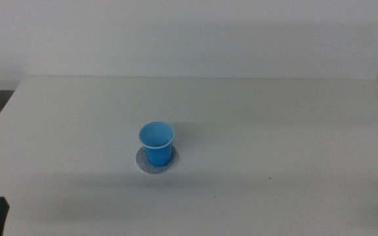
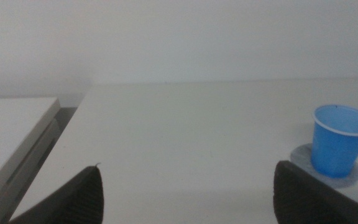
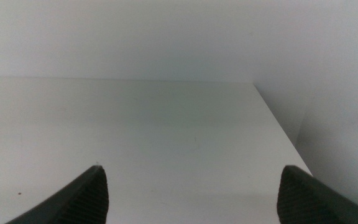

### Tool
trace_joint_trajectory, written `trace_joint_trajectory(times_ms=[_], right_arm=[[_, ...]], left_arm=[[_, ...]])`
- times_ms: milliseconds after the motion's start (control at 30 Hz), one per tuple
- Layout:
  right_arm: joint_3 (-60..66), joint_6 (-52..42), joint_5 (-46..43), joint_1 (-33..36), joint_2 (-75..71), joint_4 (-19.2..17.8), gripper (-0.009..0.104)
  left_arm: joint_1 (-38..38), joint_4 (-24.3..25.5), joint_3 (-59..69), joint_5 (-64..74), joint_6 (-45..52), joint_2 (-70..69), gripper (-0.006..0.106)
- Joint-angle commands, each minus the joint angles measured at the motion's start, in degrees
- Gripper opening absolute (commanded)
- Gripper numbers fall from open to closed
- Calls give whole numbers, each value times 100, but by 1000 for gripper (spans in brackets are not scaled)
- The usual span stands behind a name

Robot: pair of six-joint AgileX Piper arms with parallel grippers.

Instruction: Place an empty cup on a cup mat.

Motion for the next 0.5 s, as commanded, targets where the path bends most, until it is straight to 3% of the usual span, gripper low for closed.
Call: trace_joint_trajectory(times_ms=[0,467], right_arm=[[19,-23,-52,0,-28,-39,93],[19,-23,-52,0,-28,-39,93]], left_arm=[[0,14,139,-405,-6,-27,94],[0,26,367,-984,-6,-27,94]])
